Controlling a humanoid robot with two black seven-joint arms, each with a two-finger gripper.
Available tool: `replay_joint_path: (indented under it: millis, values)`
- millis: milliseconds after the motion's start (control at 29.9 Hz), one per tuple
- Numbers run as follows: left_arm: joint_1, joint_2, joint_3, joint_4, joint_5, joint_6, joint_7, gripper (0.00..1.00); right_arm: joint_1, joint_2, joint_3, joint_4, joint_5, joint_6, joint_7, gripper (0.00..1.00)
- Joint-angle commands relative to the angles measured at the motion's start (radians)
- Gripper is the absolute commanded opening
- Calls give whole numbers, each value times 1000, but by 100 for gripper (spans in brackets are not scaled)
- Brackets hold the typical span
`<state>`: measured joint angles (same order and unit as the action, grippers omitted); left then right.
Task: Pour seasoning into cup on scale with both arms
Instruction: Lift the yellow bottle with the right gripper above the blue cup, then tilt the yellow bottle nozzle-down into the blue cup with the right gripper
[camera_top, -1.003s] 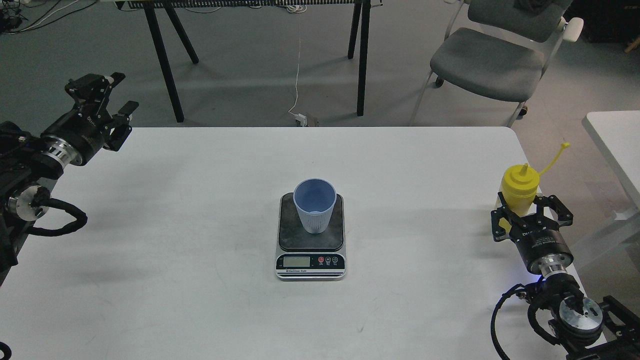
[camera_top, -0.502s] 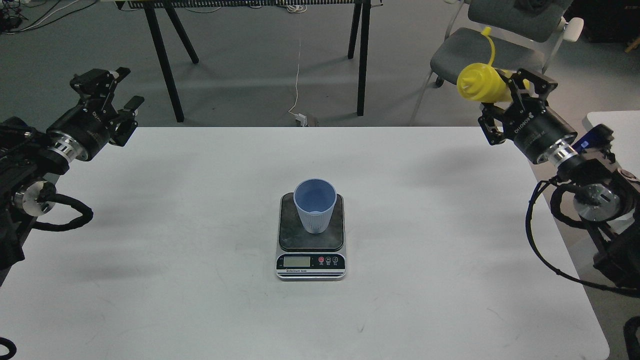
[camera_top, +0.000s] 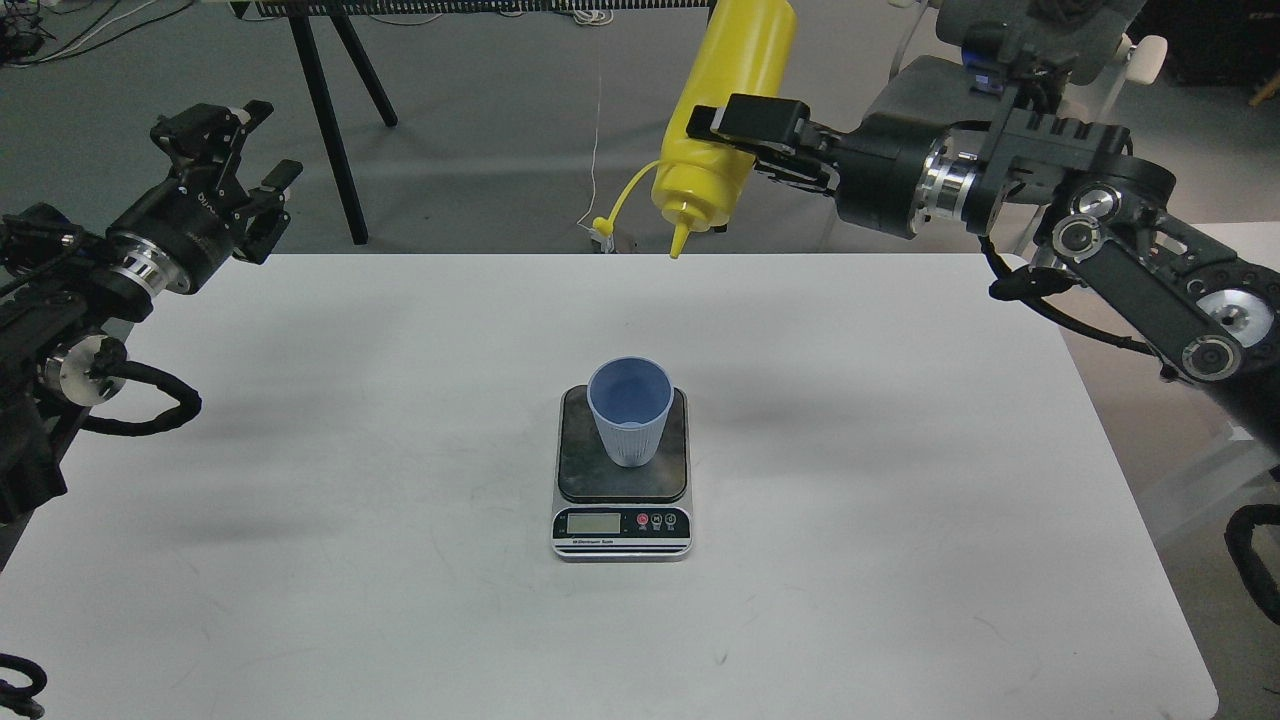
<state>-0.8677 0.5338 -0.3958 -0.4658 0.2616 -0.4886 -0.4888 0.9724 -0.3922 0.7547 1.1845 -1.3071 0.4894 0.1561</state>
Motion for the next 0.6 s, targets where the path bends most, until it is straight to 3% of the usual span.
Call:
replay_joint_path:
  millis: [0,334,569]
  values:
    - [1,-2,0,1,-1,0,0,65,32,18,-8,4,-89,-1,5,50]
    - [0,-15,0,1,1,0,0,65,46,90,-35,66,-357,-1,17,50]
    - [-8,-20,0,1,1,0,0,65,68,118,-146,90,-527,-1,54,50]
